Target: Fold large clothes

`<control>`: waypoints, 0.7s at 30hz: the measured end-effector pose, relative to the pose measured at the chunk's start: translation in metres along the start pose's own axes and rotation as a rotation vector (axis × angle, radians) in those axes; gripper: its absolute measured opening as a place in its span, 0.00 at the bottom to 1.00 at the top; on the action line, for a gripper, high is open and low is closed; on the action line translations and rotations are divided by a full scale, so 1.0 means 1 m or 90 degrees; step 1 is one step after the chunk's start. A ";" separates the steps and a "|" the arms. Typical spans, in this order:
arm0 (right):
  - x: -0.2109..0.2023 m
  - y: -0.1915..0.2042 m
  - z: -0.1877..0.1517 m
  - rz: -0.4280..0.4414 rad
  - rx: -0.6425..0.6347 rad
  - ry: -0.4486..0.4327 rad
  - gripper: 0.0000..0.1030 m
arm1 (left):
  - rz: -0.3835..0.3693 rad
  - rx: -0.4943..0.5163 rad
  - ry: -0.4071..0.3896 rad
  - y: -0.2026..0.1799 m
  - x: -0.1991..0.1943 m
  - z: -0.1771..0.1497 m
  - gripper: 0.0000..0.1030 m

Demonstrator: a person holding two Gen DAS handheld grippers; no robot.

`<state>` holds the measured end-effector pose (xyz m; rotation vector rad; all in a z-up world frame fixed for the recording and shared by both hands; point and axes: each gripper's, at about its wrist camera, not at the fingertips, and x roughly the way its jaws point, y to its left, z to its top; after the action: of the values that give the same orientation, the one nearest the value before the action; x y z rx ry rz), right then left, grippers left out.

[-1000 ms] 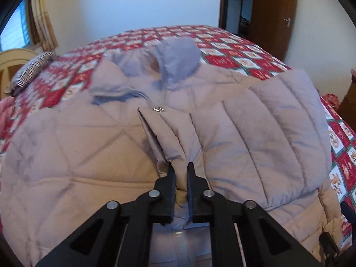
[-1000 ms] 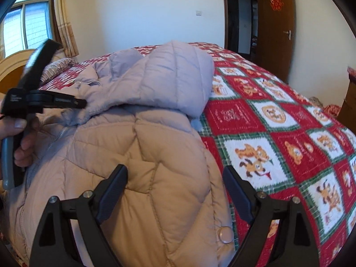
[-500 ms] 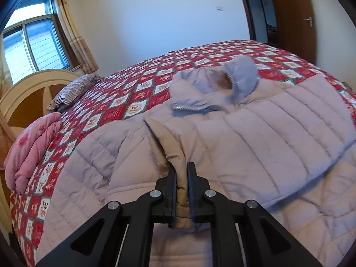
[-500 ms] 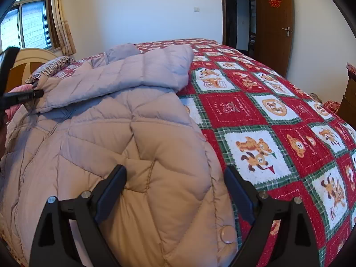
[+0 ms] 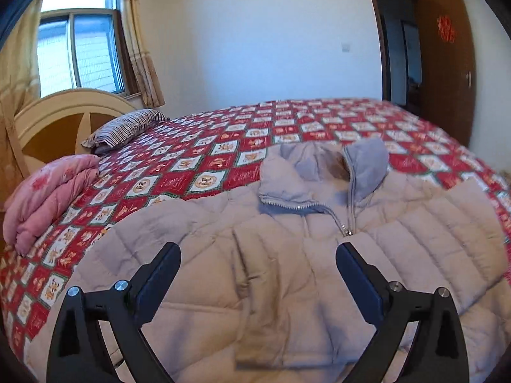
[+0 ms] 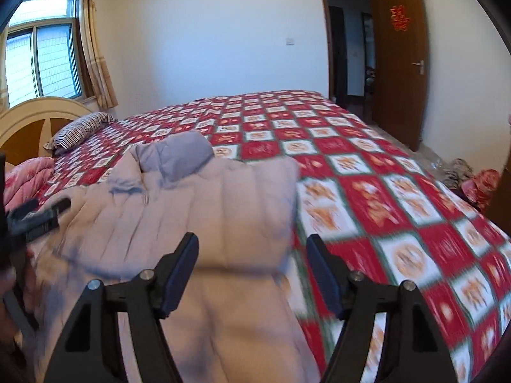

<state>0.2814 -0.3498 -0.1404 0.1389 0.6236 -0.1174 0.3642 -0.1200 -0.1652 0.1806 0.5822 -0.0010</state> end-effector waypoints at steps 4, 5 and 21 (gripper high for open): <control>0.053 0.016 0.009 0.023 -0.022 0.033 0.62 | 0.048 0.038 0.039 -0.017 0.035 -0.012 0.95; 0.067 0.019 0.005 0.028 -0.025 0.055 0.60 | 0.051 0.039 0.068 -0.018 0.050 -0.018 0.95; 0.112 0.015 -0.025 0.000 -0.027 0.117 0.60 | 0.044 0.035 0.136 -0.024 0.085 -0.040 0.99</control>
<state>0.3600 -0.3390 -0.2251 0.1095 0.8092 -0.0926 0.4118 -0.1325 -0.2489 0.2558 0.7895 0.0702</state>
